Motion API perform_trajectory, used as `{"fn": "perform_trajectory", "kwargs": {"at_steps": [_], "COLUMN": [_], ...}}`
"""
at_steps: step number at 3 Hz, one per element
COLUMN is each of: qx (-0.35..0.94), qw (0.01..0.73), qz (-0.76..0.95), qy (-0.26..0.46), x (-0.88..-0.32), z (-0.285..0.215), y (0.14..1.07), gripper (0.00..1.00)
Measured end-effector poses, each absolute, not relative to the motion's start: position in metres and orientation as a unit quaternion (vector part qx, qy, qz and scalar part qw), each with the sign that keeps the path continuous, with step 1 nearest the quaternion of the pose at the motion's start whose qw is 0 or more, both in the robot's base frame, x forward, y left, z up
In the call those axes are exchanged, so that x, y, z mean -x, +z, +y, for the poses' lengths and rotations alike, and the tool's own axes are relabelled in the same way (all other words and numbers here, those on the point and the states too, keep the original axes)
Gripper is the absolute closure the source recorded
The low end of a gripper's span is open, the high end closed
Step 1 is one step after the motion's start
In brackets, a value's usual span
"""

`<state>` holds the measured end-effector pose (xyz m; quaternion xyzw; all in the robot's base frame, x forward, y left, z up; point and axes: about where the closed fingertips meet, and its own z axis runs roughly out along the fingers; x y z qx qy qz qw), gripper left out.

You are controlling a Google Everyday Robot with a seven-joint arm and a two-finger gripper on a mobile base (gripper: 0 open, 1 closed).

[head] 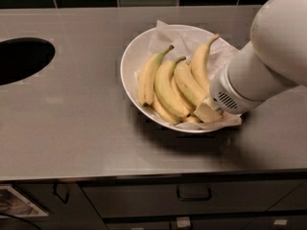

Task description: Pick banana from white bowl

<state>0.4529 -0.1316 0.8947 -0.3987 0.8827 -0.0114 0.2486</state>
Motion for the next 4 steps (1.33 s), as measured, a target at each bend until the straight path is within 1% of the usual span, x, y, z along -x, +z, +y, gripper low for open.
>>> {"fn": "perform_trajectory", "kwargs": {"at_steps": [2, 3, 4], "qx": [0.399, 0.408, 0.429], "qw": [0.286, 0.297, 0.301], "qz": [0.871, 0.863, 0.847], "qy": [0.003, 0.033, 0.086], "x": [-0.462, -0.475, -0.484], "z": [-0.132, -0.140, -0.155], "y": [0.925, 0.942, 0.957], "gripper": [1.00, 1.00, 1.00]}}
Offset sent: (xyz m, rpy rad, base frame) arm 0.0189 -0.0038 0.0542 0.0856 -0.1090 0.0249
